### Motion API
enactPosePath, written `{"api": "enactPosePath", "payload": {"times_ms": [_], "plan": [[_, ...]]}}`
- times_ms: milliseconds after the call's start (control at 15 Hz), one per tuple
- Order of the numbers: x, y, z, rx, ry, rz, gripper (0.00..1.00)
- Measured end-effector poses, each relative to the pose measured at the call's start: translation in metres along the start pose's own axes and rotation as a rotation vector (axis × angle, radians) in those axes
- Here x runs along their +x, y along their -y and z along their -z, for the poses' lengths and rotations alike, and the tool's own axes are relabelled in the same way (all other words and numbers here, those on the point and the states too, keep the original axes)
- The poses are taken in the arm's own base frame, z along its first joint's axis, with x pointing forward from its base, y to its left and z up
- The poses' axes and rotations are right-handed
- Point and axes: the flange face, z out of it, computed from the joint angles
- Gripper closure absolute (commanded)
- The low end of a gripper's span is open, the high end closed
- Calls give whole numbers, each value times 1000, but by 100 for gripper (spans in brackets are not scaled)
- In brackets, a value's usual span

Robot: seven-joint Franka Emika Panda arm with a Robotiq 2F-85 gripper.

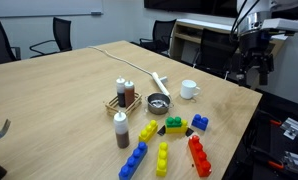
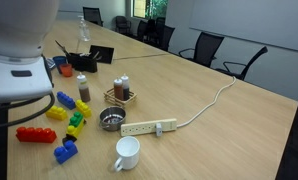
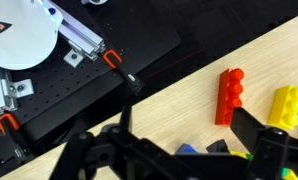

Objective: Pick up the orange object and put it on the right side of the table

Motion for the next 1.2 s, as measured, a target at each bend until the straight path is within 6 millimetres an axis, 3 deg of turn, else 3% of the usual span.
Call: {"api": "enactPosePath", "payload": {"times_ms": [333,600,867,1200], "plan": [[-14,63,-64,-132,-152,18,0],[-12,92,-99,-146,-245,42,0],[0,109,-124,-116,-281,72,0],[12,132,-139,-43,-319,73,0]]}}
